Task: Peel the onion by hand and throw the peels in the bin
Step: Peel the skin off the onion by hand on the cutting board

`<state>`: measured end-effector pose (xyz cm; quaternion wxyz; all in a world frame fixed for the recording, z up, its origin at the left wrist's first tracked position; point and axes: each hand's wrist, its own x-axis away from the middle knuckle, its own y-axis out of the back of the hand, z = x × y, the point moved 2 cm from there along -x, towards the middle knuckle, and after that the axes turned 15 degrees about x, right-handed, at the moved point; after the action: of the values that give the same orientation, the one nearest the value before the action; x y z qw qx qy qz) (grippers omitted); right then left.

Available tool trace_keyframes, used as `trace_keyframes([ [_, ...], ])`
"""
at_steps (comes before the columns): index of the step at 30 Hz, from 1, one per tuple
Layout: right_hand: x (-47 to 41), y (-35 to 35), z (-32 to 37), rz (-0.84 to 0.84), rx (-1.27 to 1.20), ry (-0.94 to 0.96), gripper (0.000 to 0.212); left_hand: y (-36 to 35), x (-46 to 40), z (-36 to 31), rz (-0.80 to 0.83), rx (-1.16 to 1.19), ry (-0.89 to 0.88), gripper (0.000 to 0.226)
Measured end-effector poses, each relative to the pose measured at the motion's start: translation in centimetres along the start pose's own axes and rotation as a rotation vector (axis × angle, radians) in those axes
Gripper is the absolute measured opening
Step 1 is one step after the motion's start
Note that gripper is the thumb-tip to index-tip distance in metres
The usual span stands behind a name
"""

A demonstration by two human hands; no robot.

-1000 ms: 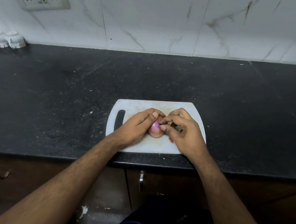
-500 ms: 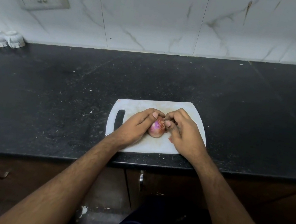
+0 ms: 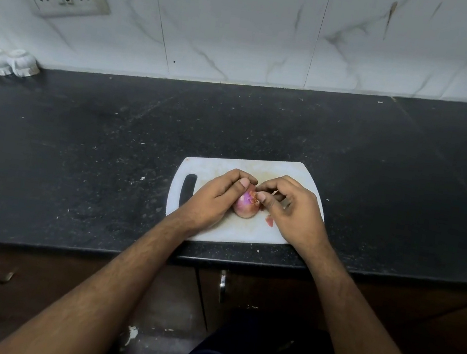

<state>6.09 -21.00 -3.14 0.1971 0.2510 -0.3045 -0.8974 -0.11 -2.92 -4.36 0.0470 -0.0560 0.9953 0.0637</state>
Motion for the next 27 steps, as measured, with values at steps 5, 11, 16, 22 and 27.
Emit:
trace_keyframes([
  [5,-0.04,-0.01,-0.03,0.019,0.002,0.018,0.007,0.02,0.10,-0.01,0.011,0.010,-0.009,0.039],
  [11,-0.15,-0.11,-0.18,0.026,0.020,0.030,0.005,0.03,0.19,0.13,0.041,0.059,0.017,0.040],
  [16,-0.18,-0.26,-0.39,0.031,0.058,0.019,0.008,-0.02,0.14,0.29,0.111,0.099,0.070,0.064],
  [22,0.00,-0.41,-0.43,0.039,0.143,0.049,0.014,-0.12,0.09,0.19,0.101,0.093,0.036,0.061],
  [27,-0.06,-0.58,-0.40,0.040,0.262,0.057,0.010,-0.16,0.06,0.16,0.083,0.086,0.028,0.061],
])
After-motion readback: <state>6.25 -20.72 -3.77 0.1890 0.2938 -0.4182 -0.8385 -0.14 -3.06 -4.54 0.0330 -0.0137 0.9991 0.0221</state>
